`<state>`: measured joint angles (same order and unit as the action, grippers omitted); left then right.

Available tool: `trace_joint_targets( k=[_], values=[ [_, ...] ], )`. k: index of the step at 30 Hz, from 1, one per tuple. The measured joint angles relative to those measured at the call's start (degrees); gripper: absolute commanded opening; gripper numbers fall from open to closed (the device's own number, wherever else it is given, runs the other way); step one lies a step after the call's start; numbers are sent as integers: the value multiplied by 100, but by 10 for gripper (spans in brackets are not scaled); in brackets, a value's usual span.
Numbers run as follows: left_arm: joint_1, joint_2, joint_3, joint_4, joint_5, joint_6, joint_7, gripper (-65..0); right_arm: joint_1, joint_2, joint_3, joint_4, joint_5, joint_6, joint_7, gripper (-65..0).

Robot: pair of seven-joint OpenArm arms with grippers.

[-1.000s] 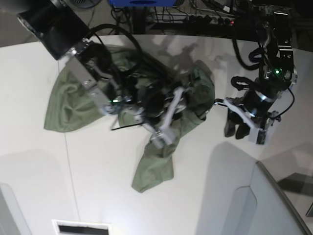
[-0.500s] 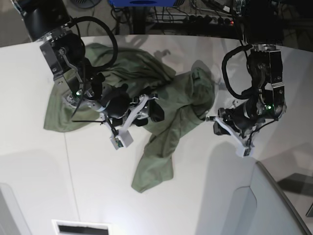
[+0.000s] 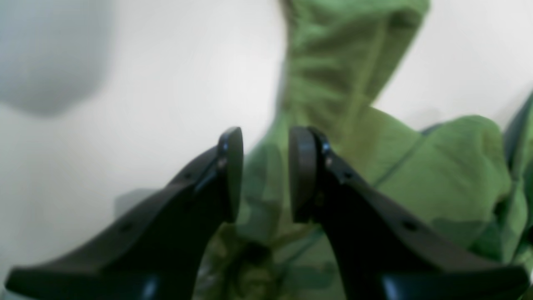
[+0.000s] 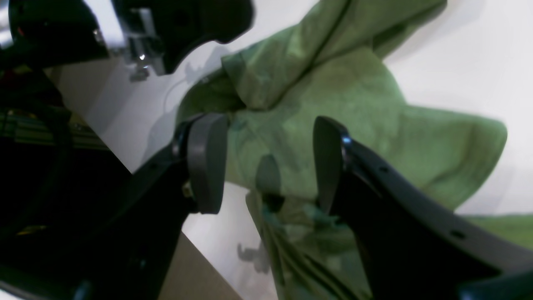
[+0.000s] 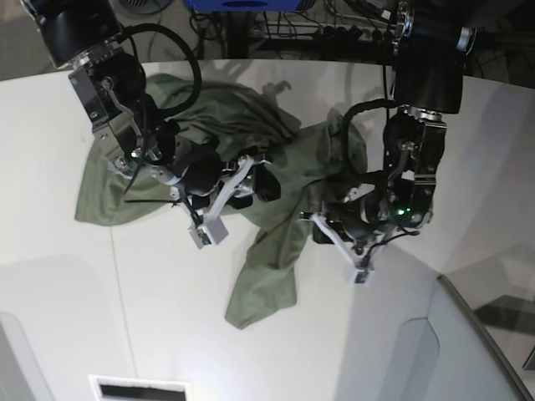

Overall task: Layout the t-shirt on the table in an organized manner, then fold the t-shirt properly
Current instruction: 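Move the left gripper to the shirt and grasp cloth beside the right gripper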

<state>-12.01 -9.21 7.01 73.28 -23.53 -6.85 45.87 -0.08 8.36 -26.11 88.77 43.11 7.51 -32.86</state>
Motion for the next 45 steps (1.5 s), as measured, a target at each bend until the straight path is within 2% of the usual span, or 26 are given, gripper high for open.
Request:
trace_joint_targets(
  k=[5,10,14,18,22,27,28,32,45],
  values=[
    [-470,155,269,-673,-11,46,-26,-464,15,-2,11,-2,4,0,24,-342],
    [-474,238,297,-807,-11,46,-13,-464,4,-2,13,-2,0,0,15,-342],
    [-498,188,295,-815,2,713,-24,-464,-61,0,28,-2,-2,-2,13,-342],
    [-494,188,282,-815,-35,708,0,-453,-59,-2,28,-2,-2,-2,13,-341],
    [-459,269,282,-732,-63,708,122,-334,-63,0,28,-2,-2,-2,11,-338],
    [-442,164,286,-522,-675,704,319,-265,-61,0,28,-2,-4,-2,9,-338],
    [-468,83,286,-522,-833,699,323,-262,-61,2,28,-2,-4,-2,15,-338],
    [-494,-76,269,-527,-824,758,321,-263,-59,-4,28,-2,-2,0,13,-338],
    [-372,125,337,-654,-627,745,293,-258,-59,0,26,-2,-4,-2,13,-338]
  ],
)
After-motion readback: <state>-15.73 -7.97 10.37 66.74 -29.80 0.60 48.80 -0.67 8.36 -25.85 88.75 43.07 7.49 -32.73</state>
